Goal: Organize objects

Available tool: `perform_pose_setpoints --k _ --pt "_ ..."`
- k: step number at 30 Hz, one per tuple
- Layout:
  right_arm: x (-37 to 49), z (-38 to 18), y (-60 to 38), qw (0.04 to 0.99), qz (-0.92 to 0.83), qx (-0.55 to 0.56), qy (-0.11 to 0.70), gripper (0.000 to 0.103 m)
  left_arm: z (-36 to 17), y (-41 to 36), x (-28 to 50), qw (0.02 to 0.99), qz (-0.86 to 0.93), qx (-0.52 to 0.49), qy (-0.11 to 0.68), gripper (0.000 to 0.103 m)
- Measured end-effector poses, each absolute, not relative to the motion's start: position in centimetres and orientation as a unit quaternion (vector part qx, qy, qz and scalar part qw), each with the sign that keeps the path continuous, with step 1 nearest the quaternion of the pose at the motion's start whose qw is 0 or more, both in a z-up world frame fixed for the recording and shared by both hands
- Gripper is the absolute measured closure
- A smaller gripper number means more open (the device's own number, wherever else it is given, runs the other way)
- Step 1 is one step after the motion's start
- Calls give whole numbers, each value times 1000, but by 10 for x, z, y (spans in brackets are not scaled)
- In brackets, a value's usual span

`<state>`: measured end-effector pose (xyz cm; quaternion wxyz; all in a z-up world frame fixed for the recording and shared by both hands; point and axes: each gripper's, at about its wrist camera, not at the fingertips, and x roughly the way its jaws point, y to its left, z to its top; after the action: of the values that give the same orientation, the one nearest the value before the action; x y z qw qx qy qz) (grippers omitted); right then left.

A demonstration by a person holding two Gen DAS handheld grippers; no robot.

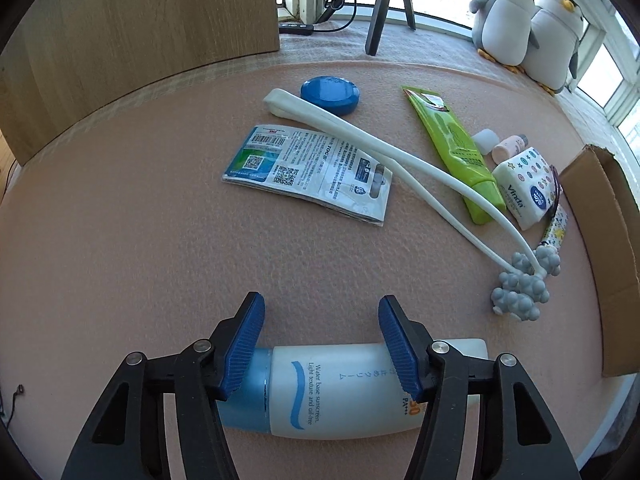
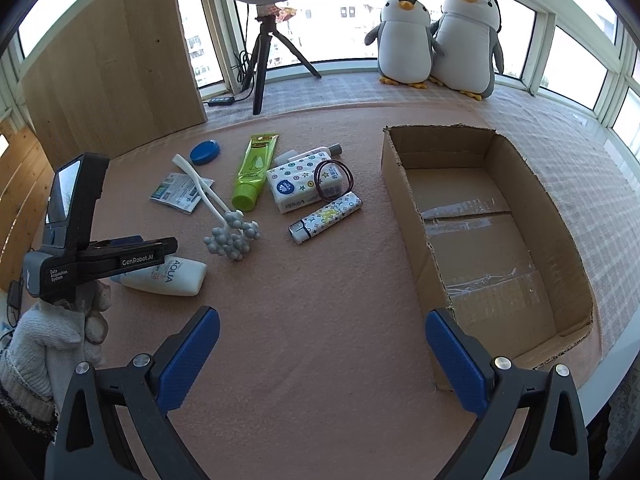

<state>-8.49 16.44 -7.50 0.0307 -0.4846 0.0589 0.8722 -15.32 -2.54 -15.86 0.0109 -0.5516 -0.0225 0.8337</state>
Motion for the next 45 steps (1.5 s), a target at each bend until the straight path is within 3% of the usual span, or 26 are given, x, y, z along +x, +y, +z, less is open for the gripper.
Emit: perform_pose_setpoints --k 7,15,18,20,23,27,31,37,45 --pt "-89 -72 146 5 884 -466 37 1 -157 -18 -116 26 845 -534 7 40" --pt "-118 -86 128 -69 870 -487 23 1 -108 -48 -71 -4 868 -497 -10 40" --pt "-130 -98 117 -99 854 -510 26 15 -107 -59 -53 -1 861 -509 -24 40" --pt "-136 -108 109 -119 840 -528 33 30 -112 -66 -41 4 852 -522 -36 42" --pt "-144 -123 98 -141 825 -546 44 39 -121 -74 -37 24 834 -546 -69 47" --pt "-154 -136 87 -155 813 -559 57 40 -136 -79 -41 26 829 -554 -76 49" --pt "-156 -149 83 -170 793 -578 87 52 -144 -80 -56 29 827 -555 -80 49" --pt "-147 -155 76 -195 775 -591 112 53 -143 -73 -80 48 832 -548 -66 49" --pt "-132 -147 72 -173 789 -585 76 53 -141 -50 -114 85 836 -540 -47 50"
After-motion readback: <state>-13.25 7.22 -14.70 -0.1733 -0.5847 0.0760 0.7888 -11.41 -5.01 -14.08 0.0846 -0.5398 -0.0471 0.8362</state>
